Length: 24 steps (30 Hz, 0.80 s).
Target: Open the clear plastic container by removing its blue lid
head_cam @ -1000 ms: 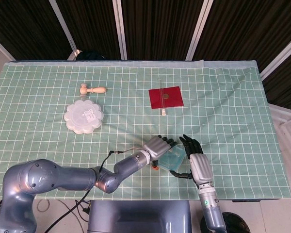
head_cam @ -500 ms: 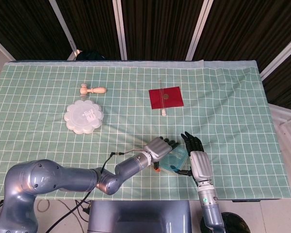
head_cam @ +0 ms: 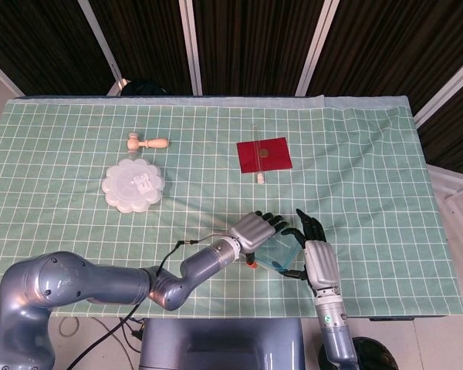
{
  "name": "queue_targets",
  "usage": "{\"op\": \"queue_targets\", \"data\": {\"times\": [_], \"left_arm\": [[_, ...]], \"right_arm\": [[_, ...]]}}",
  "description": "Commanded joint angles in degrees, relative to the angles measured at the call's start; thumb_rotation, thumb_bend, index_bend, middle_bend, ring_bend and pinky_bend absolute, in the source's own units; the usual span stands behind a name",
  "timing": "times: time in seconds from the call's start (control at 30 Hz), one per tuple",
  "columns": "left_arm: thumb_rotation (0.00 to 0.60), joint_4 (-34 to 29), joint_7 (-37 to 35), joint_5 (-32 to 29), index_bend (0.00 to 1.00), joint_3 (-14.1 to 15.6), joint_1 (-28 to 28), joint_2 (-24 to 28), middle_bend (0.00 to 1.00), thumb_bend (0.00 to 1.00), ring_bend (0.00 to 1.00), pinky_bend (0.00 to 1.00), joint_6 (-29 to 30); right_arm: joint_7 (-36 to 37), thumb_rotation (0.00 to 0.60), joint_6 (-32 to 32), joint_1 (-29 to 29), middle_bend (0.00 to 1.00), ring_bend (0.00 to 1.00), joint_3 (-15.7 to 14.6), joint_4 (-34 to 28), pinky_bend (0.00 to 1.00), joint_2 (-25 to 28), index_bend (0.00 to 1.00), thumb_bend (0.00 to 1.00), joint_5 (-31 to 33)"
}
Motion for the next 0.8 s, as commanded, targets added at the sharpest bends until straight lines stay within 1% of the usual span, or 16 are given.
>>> {"op": "queue_targets", "data": {"times": [0.03,0.23,0.33,0.43,0.53,0.8], "left_arm": [[0.600,-0.3,0.2,0.3,0.00,0.0,0.3,0.2,0.02,0.00,0.07,0.23,0.1],[0.600,-1.0,0.9,0.4,0.00,0.4,0.6,0.8,0.01,0.00,0.06,0.23,0.1],[0.600,-1.4,1.3,0.4,0.00,0.7,0.8,1.1,0.00,0.00,0.05,0.21,0.2],[0.600,-1.8,1.6,0.5,0.00,1.0,1.1,1.4,0.00,0.00,0.03,0.19,0.3],[0.600,-2.4,1.8,0.7,0.00,1.1,1.3,1.9,0.00,0.00,0.03,0.19,0.5],[0.600,-4.1,1.8,2.4,0.00,1.4,3.1,3.5,0.00,0.00,0.03,0.18,2.3]], "right_arm": [[0.1,0.600,0.1,-0.1,0.00,0.00,-0.2,0.0,0.00,0.0,0.44,0.33,0.0],[0.0,0.600,0.2,-0.2,0.02,0.00,-0.1,-0.1,0.00,-0.3,0.52,0.43,0.1],[0.1,0.600,0.2,-0.3,0.02,0.00,-0.3,0.2,0.00,-0.4,0.57,0.46,0.1],[0.2,0.600,0.2,-0.4,0.03,0.00,-0.4,0.5,0.00,-0.5,0.59,0.49,0.1],[0.1,0.600,0.3,-0.4,0.03,0.00,-0.4,0.7,0.00,-0.7,0.61,0.49,0.1],[0.9,0.600,1.0,-0.4,0.04,0.00,-0.5,1.6,0.00,-0.8,0.61,0.49,-1.3]]}}
